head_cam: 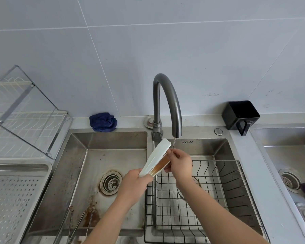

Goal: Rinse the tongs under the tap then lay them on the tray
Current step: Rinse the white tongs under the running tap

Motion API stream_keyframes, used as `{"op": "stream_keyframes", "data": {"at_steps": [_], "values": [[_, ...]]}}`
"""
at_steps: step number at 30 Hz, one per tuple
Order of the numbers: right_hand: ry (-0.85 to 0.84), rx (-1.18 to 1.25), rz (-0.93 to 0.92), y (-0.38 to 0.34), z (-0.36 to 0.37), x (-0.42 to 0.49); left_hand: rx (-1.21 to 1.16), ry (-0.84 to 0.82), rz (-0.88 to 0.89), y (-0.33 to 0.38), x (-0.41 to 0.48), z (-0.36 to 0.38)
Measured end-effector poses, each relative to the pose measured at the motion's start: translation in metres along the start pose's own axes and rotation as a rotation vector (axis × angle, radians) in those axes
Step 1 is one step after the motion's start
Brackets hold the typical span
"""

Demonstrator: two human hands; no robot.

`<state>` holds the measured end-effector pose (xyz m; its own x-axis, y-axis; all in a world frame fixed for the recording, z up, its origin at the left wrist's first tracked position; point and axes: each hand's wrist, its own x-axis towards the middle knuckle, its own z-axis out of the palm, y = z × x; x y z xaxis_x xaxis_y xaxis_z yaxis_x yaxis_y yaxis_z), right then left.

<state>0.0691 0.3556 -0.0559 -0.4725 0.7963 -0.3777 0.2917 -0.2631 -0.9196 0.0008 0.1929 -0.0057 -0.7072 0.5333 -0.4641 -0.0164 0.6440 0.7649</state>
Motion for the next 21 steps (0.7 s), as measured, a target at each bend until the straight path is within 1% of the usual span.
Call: {"op": "stream_keyframes", "data": {"at_steps": [1,3,5,7,9,10,12,14,16,18,21], "values": [[-0.002,0.072,0.062,0.001,0.002,-0.003,0.027,0.008,0.012,0.001,0.000,0.000],[-0.081,0.209,0.205,0.004,0.005,-0.008,0.091,0.024,0.032,0.001,0.001,-0.002],[-0.173,0.219,0.259,0.005,0.004,-0.011,0.141,0.032,0.046,-0.003,0.000,-0.006],[-0.188,0.101,0.205,0.002,0.002,-0.008,0.145,0.042,0.047,-0.007,0.000,-0.006],[-0.146,-0.036,0.135,0.001,0.001,-0.005,0.143,0.046,0.044,-0.009,-0.001,-0.006],[-0.130,-0.054,0.128,0.001,0.001,-0.003,0.129,0.041,0.038,-0.008,-0.001,-0.006],[-0.164,0.021,0.163,0.002,0.000,-0.002,0.087,0.033,0.020,-0.007,0.000,-0.007],[-0.262,0.079,0.183,0.005,0.000,-0.002,0.065,0.035,0.002,-0.005,0.001,-0.010],[-0.300,0.017,0.140,0.005,-0.001,-0.001,0.052,0.025,-0.018,-0.003,0.003,-0.010],[-0.275,-0.038,0.094,0.002,-0.002,0.001,0.043,0.011,-0.031,-0.002,0.003,-0.008],[-0.215,-0.028,0.090,-0.001,-0.007,0.006,-0.015,0.007,-0.042,0.001,0.001,-0.007]]}}
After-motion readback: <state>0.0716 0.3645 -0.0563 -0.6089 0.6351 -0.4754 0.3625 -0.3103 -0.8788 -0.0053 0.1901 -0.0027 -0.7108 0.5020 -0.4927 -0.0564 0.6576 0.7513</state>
